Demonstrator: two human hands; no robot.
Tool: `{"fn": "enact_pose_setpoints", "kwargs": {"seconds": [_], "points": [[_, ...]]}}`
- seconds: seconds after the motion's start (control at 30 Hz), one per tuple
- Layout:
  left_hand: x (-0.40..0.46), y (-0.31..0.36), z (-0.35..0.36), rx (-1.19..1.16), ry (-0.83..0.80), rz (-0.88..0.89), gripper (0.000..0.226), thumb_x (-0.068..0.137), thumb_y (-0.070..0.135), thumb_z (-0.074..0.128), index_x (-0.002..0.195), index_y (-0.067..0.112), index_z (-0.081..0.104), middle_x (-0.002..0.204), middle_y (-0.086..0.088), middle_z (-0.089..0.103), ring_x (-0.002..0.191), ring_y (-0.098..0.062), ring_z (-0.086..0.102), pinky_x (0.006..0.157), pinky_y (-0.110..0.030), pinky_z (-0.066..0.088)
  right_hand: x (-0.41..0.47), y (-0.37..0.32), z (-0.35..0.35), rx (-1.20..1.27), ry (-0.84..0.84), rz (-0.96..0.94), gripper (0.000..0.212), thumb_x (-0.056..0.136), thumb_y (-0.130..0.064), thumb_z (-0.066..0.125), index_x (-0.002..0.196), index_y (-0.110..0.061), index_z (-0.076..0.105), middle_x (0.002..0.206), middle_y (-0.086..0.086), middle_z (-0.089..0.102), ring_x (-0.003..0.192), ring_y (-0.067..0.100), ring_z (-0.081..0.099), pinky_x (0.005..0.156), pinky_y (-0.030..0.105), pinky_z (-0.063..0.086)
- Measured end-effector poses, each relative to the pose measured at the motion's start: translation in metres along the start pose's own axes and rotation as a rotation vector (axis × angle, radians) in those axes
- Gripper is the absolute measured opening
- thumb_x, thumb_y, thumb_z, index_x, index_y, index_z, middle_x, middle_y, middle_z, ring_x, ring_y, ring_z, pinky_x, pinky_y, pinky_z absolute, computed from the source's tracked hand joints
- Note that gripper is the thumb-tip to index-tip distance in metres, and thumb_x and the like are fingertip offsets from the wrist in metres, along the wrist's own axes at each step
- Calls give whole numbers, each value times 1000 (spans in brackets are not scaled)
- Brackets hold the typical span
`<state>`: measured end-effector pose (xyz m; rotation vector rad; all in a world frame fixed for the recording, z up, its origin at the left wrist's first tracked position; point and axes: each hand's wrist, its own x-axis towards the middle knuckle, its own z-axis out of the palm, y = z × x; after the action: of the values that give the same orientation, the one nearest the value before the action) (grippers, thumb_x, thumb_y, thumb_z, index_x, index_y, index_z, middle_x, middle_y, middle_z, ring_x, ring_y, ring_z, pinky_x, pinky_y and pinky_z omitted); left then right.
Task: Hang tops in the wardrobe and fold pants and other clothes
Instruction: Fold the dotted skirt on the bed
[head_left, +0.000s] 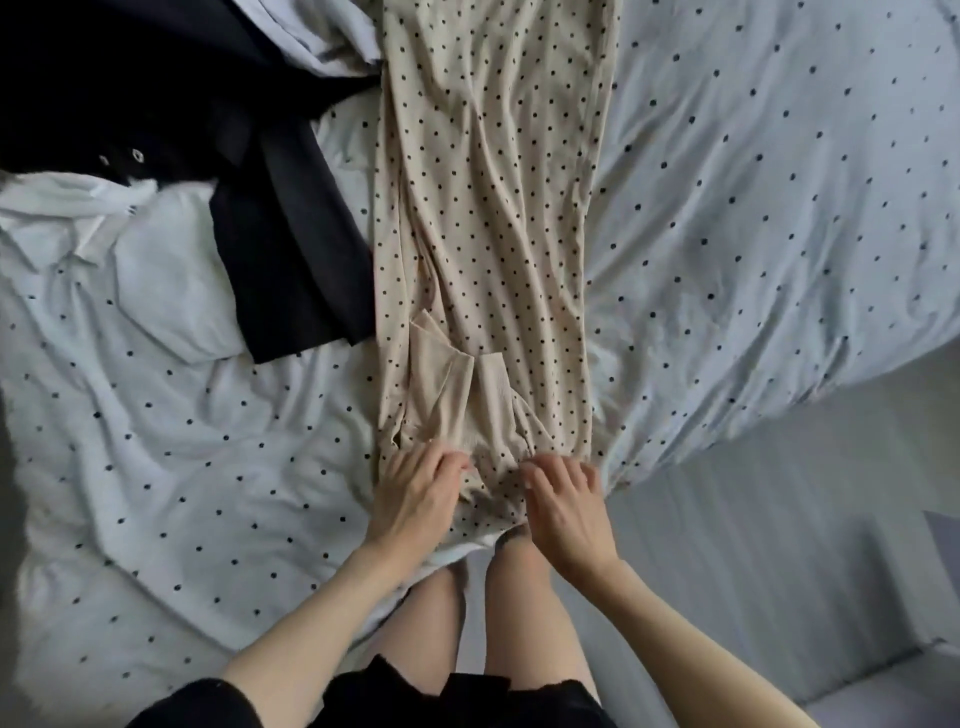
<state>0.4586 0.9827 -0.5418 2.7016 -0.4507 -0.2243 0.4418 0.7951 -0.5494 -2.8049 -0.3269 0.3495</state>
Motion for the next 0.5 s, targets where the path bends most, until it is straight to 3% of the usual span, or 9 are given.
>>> {"fn": "enact_pose_setpoints", "kwargs": {"seconds": [0.1, 0.17, 0.23, 0.33, 0.4, 0.5], "points": [[-34, 6, 14, 122, -117, 28, 36, 69, 23, 76, 102, 12, 67, 103, -6, 65, 94, -25, 63, 84, -37, 49, -17, -6, 10, -94, -34, -94, 46, 63, -11, 75, 109, -13, 68, 116, 7, 64, 101, 26, 63, 84, 40, 41], [-44, 4, 19, 217, -262, -12, 65, 51, 33, 88, 110, 11, 68, 115, -12, 64, 107, -31, 62, 92, -45, 50, -20, -7, 12, -105, -45, -81, 58, 64, -14, 76, 121, -13, 63, 125, 7, 61, 110, 25, 60, 88, 43, 46], [-48, 1, 22, 290, -338, -34, 79, 45, 39, 89, 115, 9, 67, 121, -17, 62, 112, -36, 59, 95, -52, 47, -23, -7, 18, -127, -98, -79, 72, 63, -22, 81, 130, -14, 57, 131, 8, 57, 118, 26, 57, 92, 48, 46], [-43, 1, 27, 244, -253, -84, 70, 44, 13, 88, 110, 5, 68, 117, -18, 64, 109, -38, 60, 92, -55, 47, -25, -2, 25, -234, -211, -126, 94, 49, -36, 88, 134, -20, 52, 137, 6, 53, 124, 24, 52, 96, 52, 45], [-41, 7, 33, 146, -153, -142, 58, 46, -8, 82, 102, 3, 69, 109, -17, 66, 101, -36, 64, 87, -52, 51, -25, 5, 29, -297, -211, -140, 89, 51, -31, 86, 134, -22, 53, 136, 3, 54, 122, 21, 53, 95, 51, 45], [-33, 12, 26, -87, -89, -320, 47, 62, -13, 70, 105, 5, 69, 107, -12, 66, 94, -32, 65, 76, -42, 55, -23, 9, 29, -302, -93, -151, 79, 61, -21, 79, 135, -19, 51, 134, 4, 56, 119, 20, 56, 95, 52, 46]]}}
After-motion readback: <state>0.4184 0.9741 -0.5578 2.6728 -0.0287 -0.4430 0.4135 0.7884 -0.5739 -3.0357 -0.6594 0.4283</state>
